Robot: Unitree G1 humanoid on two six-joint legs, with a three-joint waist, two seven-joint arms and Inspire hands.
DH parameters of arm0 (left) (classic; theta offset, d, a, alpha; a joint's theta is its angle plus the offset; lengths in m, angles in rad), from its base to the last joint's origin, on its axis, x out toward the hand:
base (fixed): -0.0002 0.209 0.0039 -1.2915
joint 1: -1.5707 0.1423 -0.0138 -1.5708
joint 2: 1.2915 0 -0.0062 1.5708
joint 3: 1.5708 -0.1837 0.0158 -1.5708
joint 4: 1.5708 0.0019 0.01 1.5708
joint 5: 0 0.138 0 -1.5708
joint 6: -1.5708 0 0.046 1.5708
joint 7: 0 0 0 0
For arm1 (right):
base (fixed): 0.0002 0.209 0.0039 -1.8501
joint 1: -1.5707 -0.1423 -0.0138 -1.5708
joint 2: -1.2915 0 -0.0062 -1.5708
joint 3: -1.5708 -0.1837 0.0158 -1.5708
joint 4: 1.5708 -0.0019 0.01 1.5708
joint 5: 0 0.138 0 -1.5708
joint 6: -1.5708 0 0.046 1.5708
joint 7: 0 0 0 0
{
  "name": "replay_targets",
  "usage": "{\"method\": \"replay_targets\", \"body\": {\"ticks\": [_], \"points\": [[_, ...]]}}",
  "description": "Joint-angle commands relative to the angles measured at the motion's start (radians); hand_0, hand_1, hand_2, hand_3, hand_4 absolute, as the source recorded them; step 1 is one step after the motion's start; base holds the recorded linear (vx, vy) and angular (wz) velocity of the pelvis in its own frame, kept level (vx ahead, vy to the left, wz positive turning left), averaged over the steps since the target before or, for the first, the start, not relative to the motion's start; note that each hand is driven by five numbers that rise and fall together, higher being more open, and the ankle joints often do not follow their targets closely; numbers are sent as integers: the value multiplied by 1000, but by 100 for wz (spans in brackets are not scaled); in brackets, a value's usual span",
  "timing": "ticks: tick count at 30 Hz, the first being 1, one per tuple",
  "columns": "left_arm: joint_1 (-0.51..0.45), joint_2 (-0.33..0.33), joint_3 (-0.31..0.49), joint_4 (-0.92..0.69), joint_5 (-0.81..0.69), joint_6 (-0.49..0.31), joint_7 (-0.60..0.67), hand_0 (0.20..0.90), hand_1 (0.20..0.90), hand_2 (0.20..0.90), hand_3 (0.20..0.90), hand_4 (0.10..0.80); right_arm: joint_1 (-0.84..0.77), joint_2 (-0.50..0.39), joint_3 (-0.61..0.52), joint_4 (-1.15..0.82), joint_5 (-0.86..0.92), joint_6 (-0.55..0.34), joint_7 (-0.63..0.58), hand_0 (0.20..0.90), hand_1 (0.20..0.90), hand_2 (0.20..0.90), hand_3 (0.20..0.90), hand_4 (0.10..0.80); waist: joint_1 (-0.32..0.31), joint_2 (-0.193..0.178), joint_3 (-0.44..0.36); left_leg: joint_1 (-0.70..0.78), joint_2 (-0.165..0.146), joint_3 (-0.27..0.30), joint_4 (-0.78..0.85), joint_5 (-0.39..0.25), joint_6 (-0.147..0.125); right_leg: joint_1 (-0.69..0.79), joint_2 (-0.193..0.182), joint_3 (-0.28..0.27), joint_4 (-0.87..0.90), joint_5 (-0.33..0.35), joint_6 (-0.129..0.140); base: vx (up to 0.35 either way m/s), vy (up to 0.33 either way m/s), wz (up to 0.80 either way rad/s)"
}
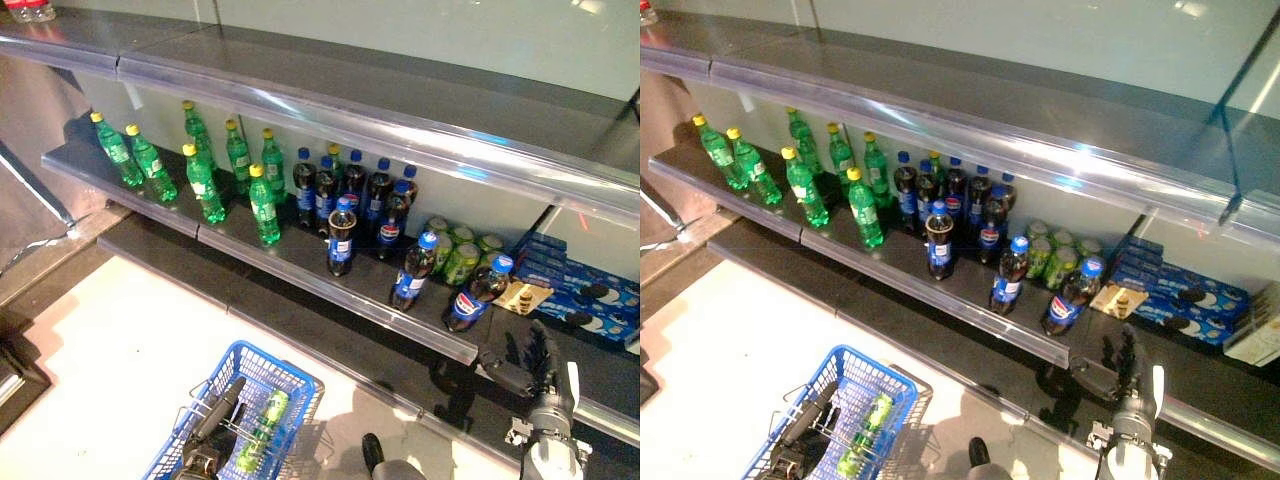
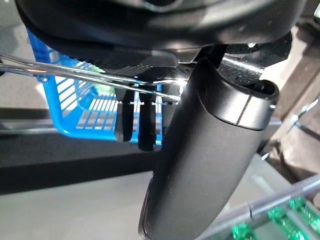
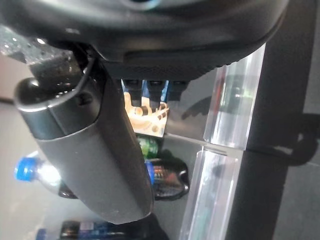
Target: Pick up the drink and place into the basket.
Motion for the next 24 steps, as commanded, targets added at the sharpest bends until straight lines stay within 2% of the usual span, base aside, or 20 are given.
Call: {"method": "replay_targets", "body": {"ticks": [1, 6, 13, 24], "points": [[-59, 138, 94, -188, 4, -45, -96, 300, 300, 300, 200, 100, -74, -87, -76, -59, -17, -129, -85, 900, 900, 900, 900, 800, 31, 7, -5, -185, -30, -90, 245, -87, 51, -88, 3, -39, 166, -56, 70, 19, -66, 10], [-49, 154, 87, -211, -2, -34, -100, 300, 300, 300, 200, 100, -63, -78, -78, -52, -34, -161, -138, 900, 900, 900, 900, 800, 41, 1, 32, -248, -13, -101, 326, -93, 49, -112, 2, -45, 220, -78, 68, 9, -62, 16], [-10, 179, 91, -244, -12, -17, -97, 300, 300, 300, 200, 100, -26, -84, -93, -58, -28, -187, -147, 900, 900, 900, 900, 800, 46, -4, 59, -304, 2, -100, 402, -94, 43, -128, 12, -47, 261, -94, 64, 28, -50, 5], [13, 194, 82, -265, -14, 0, -101, 300, 300, 300, 200, 100, -4, -92, -97, -83, -22, -210, -150, 900, 900, 900, 900, 800, 57, -7, 74, -363, 5, -93, 481, -102, 35, -128, 23, -54, 290, -109, 55, 17, -23, 0]]}}
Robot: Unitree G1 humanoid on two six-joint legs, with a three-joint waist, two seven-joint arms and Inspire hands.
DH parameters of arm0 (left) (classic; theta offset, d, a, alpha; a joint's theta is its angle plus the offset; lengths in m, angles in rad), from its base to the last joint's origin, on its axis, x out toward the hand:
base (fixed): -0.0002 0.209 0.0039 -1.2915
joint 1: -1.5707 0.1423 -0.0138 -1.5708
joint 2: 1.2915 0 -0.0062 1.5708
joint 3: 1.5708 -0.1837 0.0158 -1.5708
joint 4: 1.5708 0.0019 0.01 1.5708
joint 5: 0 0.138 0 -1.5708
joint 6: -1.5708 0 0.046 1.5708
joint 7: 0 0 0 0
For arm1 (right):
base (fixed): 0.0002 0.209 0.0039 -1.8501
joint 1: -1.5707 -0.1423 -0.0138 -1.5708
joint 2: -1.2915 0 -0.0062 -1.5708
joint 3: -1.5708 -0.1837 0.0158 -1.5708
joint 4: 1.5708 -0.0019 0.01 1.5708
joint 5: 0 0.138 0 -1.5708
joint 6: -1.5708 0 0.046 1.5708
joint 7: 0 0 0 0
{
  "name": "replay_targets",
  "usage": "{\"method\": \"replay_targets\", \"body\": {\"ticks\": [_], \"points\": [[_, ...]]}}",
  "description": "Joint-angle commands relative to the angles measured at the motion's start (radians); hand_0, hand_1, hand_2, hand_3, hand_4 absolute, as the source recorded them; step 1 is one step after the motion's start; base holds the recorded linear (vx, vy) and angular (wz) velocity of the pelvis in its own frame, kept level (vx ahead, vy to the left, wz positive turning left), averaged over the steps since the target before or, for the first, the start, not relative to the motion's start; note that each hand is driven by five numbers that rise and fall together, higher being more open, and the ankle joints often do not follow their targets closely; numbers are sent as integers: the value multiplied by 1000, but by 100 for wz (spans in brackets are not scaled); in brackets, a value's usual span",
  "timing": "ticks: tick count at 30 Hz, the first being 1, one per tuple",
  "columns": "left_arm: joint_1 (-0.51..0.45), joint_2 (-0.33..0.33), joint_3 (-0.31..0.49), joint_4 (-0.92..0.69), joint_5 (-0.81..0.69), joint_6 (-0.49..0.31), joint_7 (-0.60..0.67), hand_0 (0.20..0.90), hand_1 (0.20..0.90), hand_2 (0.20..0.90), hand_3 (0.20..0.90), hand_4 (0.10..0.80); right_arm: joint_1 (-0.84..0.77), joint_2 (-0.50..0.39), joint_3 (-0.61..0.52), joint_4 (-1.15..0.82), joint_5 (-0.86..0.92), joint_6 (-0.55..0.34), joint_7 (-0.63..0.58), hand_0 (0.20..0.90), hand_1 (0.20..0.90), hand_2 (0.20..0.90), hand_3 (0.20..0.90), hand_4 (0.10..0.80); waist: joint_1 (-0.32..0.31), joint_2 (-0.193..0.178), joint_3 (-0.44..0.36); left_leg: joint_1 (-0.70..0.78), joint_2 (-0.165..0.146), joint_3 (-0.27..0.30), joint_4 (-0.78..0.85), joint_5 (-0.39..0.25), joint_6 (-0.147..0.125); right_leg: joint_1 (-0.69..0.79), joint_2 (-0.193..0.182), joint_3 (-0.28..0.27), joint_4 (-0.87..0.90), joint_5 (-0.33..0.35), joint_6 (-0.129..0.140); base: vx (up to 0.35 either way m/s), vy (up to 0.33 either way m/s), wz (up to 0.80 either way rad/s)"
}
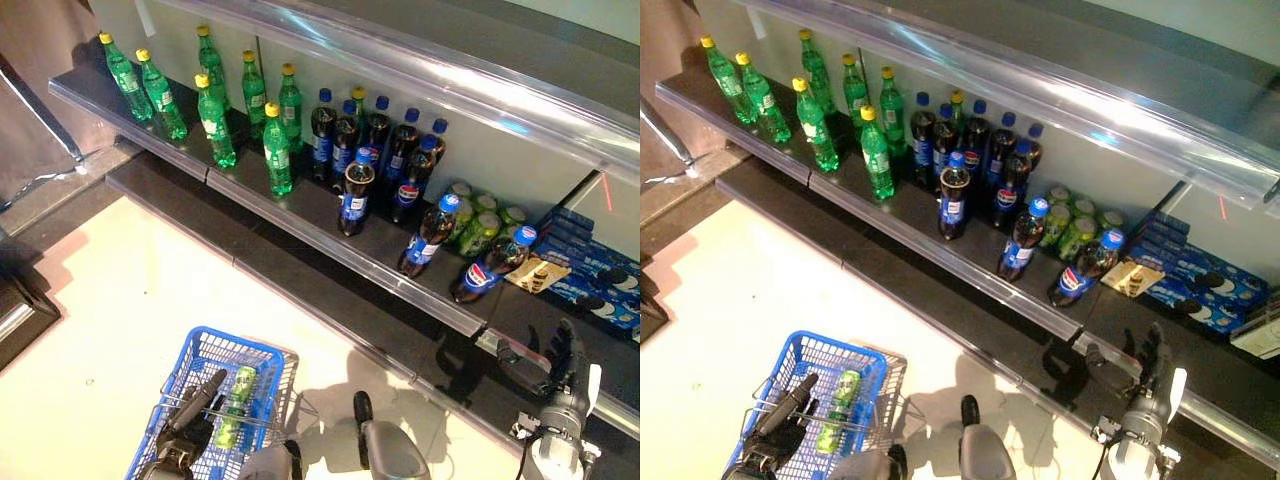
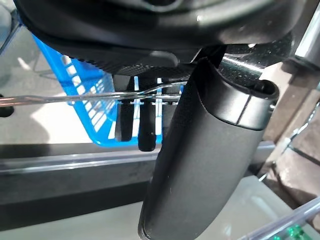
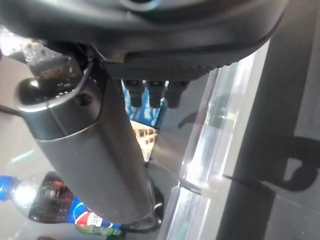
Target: Pick up the drink and place into the basket.
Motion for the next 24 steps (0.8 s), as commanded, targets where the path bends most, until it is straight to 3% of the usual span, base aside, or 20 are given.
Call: {"method": "replay_targets", "body": {"ticks": [1, 15, 24], "points": [[-2, 113, 51, -182, -14, -37, -100, 300, 300, 300, 200, 100, -15, -94, -86, -104, -20, -126, -49, 900, 900, 900, 900, 800, 36, 20, -61, -124, -26, -61, 92, 27, 37, -17, 17, -27, 134, -59, 49, 29, -37, 2], [25, 123, 48, -175, -15, -36, -92, 300, 300, 300, 200, 100, 2, -116, -70, -136, 9, -112, -16, 900, 900, 900, 900, 800, 52, 27, -50, -141, -43, -75, 61, 69, 20, -7, 39, -41, 106, -60, 33, 36, -21, -1], [-68, 164, 2, -158, -68, -72, -76, 300, 300, 300, 200, 100, -105, -146, -20, -101, 24, -132, -94, 900, 900, 900, 900, 800, 64, 35, -3, -226, -45, -92, 64, 84, 10, -69, 52, -57, 107, -66, 25, -72, -20, 2]]}}
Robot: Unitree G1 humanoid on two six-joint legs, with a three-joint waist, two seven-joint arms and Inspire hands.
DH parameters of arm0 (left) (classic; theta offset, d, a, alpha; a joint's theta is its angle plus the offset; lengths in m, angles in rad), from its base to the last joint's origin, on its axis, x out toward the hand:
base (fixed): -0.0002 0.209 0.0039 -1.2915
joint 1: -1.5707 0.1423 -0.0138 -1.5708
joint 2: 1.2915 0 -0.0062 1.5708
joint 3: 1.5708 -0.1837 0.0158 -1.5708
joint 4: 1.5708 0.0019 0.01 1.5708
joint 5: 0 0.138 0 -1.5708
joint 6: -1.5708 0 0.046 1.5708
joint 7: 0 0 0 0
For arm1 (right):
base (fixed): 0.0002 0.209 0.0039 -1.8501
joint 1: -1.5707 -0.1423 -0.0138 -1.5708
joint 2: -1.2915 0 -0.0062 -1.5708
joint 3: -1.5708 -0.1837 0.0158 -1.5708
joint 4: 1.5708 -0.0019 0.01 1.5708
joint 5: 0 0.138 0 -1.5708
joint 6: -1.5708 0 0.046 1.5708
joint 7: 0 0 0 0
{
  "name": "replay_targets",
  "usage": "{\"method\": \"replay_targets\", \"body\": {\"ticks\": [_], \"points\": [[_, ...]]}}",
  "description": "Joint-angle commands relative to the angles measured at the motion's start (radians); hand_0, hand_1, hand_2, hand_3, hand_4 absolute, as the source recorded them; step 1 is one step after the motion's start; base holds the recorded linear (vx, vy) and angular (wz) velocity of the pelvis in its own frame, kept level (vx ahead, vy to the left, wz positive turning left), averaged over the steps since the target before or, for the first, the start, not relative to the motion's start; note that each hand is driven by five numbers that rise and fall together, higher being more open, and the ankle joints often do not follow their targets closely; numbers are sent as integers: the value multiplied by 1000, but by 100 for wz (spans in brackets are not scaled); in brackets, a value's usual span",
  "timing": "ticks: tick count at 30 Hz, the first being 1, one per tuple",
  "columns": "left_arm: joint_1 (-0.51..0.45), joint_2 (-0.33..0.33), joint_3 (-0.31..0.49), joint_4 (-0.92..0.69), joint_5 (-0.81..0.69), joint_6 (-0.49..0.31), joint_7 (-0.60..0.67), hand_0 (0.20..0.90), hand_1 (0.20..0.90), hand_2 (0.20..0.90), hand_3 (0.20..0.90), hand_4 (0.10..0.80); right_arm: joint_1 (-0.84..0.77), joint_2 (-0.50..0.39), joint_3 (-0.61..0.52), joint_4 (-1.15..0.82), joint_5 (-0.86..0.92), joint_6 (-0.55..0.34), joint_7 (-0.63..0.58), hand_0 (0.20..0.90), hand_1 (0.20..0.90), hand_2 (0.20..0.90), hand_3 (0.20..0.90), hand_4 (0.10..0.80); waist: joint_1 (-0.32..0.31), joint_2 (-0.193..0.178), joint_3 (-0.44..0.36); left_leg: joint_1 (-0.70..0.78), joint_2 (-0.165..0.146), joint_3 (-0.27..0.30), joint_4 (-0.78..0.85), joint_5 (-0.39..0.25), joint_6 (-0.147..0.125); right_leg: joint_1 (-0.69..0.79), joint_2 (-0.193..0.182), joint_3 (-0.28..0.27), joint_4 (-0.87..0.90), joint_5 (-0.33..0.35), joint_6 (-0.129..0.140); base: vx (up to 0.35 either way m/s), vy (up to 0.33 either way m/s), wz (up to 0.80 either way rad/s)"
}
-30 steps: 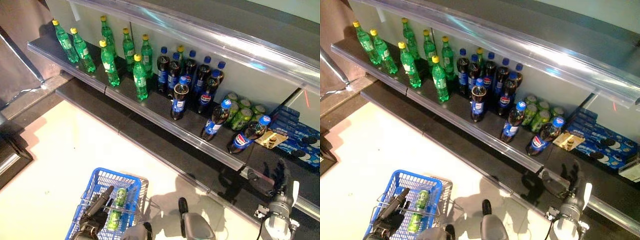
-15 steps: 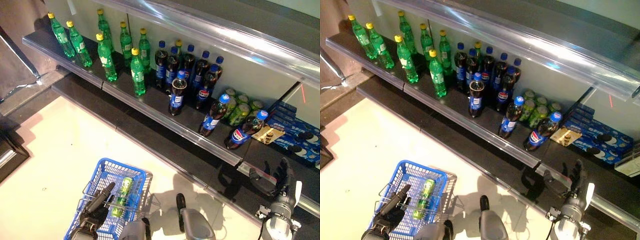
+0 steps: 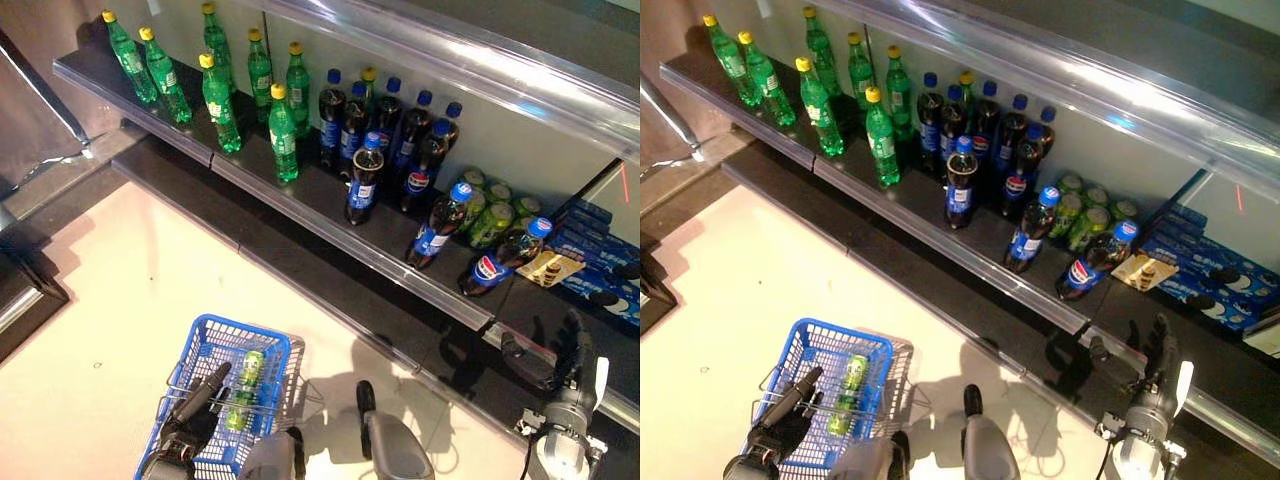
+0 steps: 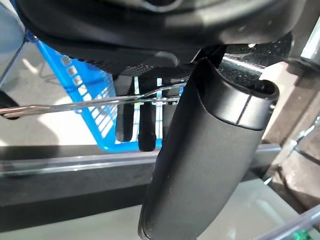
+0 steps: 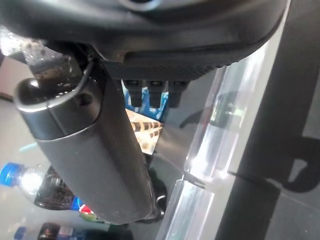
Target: Pick up the drink and place into the basket.
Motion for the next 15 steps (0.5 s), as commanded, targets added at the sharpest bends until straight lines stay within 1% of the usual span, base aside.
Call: {"method": "replay_targets", "body": {"ticks": [1, 8, 15], "points": [[-36, 134, 16, -136, -63, -107, -73, 300, 300, 300, 200, 100, -98, -110, -20, -63, 19, -116, -84, 900, 900, 900, 900, 800, 23, 20, -43, -130, -56, -88, -1, 94, 13, 20, 44, -57, 53, -63, 22, -153, -44, 11], [-122, 158, -19, -118, -92, -152, -64, 300, 300, 300, 200, 100, -197, -126, 19, -39, 20, -148, -175, 900, 900, 900, 900, 800, 35, 20, -18, -236, -56, -102, 27, 86, 14, -53, 62, -61, 58, -75, 20, -129, -56, 5], [-153, 179, -15, -110, -97, -159, -60, 300, 300, 300, 200, 100, -245, -123, 20, 0, 65, -180, -203, 900, 900, 900, 900, 800, 46, 8, -15, -274, -58, -112, 17, 85, 16, -81, 77, -64, 45, -77, 16, -53, -49, -2]]}}
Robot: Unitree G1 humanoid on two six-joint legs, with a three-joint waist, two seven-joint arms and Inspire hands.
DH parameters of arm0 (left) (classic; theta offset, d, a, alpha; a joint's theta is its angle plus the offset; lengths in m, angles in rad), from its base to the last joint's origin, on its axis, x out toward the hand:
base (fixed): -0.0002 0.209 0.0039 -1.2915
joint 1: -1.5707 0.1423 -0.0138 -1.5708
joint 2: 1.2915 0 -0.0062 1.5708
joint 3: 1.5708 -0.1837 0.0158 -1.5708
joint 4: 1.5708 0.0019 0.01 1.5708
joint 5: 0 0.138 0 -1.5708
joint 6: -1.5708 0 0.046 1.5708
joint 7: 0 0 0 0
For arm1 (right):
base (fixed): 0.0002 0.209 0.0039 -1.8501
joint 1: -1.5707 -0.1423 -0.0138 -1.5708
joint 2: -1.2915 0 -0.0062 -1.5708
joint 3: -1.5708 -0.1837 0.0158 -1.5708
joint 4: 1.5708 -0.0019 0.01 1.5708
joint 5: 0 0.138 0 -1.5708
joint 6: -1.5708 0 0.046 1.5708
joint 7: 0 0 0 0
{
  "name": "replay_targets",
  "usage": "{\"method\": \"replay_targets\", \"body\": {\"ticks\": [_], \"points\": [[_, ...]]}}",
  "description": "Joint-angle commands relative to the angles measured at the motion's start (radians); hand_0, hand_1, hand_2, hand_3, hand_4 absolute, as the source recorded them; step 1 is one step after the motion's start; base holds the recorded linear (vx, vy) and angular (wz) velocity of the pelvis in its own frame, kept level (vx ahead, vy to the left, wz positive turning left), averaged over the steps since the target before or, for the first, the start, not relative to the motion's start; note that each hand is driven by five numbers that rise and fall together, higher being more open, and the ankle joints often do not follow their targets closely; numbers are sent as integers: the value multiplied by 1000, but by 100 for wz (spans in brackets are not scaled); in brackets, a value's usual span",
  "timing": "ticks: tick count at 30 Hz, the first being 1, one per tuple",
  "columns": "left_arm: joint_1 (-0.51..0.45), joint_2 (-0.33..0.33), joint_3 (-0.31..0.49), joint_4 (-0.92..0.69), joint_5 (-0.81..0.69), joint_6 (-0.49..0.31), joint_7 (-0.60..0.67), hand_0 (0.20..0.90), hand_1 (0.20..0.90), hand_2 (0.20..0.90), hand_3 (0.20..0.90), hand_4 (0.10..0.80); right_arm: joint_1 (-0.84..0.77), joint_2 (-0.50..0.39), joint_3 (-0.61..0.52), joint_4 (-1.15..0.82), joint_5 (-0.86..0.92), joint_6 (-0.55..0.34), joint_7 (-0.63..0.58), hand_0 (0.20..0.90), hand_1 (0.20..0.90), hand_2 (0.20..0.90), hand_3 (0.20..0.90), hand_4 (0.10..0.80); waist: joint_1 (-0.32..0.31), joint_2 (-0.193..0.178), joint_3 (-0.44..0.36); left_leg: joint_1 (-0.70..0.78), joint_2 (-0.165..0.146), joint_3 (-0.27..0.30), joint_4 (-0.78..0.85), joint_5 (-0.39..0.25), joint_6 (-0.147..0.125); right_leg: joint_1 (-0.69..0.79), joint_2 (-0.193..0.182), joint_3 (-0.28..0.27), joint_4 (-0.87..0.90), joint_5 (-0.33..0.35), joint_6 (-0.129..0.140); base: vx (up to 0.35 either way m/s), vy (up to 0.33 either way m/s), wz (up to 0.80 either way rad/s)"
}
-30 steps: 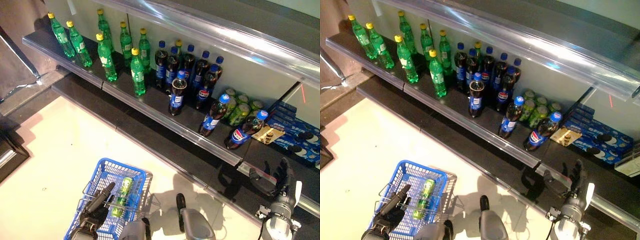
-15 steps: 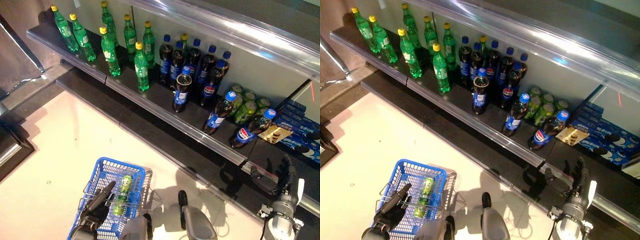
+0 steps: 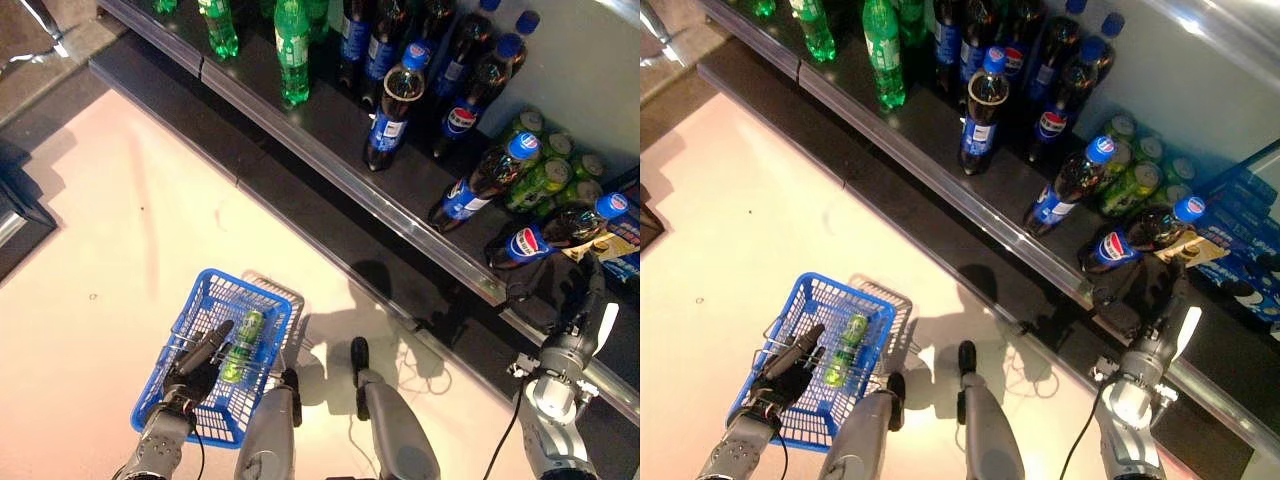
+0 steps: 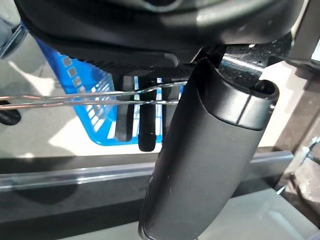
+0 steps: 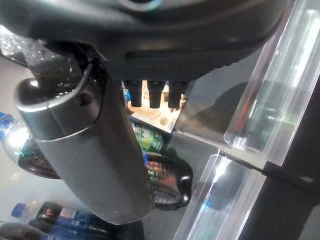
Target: Pick up the drink and place into the basket.
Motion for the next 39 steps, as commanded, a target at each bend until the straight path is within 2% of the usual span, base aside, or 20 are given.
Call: {"method": "replay_targets", "body": {"ticks": [1, 11, 28, 32, 39], "points": [[-5, 129, 51, -115, -51, -110, -62, 300, 300, 300, 200, 100, -32, -85, -30, -31, 39, -123, -74, 900, 900, 900, 900, 800, 9, 4, -75, -66, -81, -74, -52, 78, 41, 41, 32, -39, 81, -119, 64, 0, 0, 0], [-27, 147, 75, -110, -45, -91, -74, 300, 300, 300, 200, 100, -76, -76, -69, -27, 97, -155, -92, 900, 900, 900, 900, 800, 20, 0, -68, -67, -81, -77, -80, 80, 41, 50, 38, -42, 46, -115, 58, 0, 0, 0], [-101, 152, 62, -96, -32, -82, -47, 300, 300, 300, 200, 100, -178, -98, -51, -41, 177, -103, 9, 900, 900, 900, 900, 800, 34, 1, -42, -53, -76, -91, -109, 88, 31, 65, 35, -57, 27, -114, 55, 0, 0, 0], [-121, 153, 52, -88, -33, -85, -41, 300, 300, 300, 200, 100, -199, -95, -48, -21, 231, -147, 31, 900, 900, 900, 900, 800, 36, 6, -35, -46, -77, -95, -123, 94, 28, 68, 34, -61, 24, -115, 54, 0, 0, 0], [-156, 160, 38, -61, -47, -88, -40, 300, 300, 300, 200, 100, -277, -99, -71, 8, 374, -201, 163, 900, 900, 900, 900, 800, 39, 19, -24, -37, -78, -103, -141, 100, 20, 73, 31, -66, 18, -117, 53, 0, 0, 0]]}}
